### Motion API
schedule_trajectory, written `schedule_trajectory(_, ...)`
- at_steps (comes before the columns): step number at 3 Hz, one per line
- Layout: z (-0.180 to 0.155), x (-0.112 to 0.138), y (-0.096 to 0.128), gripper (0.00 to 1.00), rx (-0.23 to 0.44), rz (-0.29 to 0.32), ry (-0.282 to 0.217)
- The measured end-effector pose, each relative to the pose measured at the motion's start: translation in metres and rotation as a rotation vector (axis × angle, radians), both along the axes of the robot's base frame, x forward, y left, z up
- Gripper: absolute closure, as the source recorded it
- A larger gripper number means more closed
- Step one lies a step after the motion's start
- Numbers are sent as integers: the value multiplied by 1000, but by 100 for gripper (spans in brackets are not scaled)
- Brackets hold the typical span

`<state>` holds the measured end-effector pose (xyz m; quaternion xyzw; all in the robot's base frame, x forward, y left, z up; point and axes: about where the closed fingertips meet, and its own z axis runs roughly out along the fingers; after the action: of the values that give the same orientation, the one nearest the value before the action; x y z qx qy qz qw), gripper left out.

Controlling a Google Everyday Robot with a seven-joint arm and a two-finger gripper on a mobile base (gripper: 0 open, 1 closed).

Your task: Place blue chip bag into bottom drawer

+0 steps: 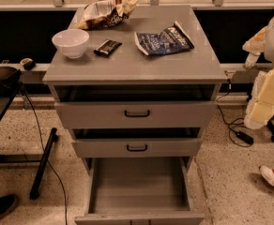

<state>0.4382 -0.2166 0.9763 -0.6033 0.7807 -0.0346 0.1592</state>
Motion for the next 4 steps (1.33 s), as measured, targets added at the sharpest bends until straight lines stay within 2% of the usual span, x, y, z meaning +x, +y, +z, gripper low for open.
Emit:
schedule_trajectory(1,0,0,0,0,0,0,0)
schedule_trajectory(2,-1,13,17,0,49,42,-1)
schedule_trajectory(3,-8,46,36,0,117,76,33)
schedule_trajectory(4,-34,113,56,0,162,68,153)
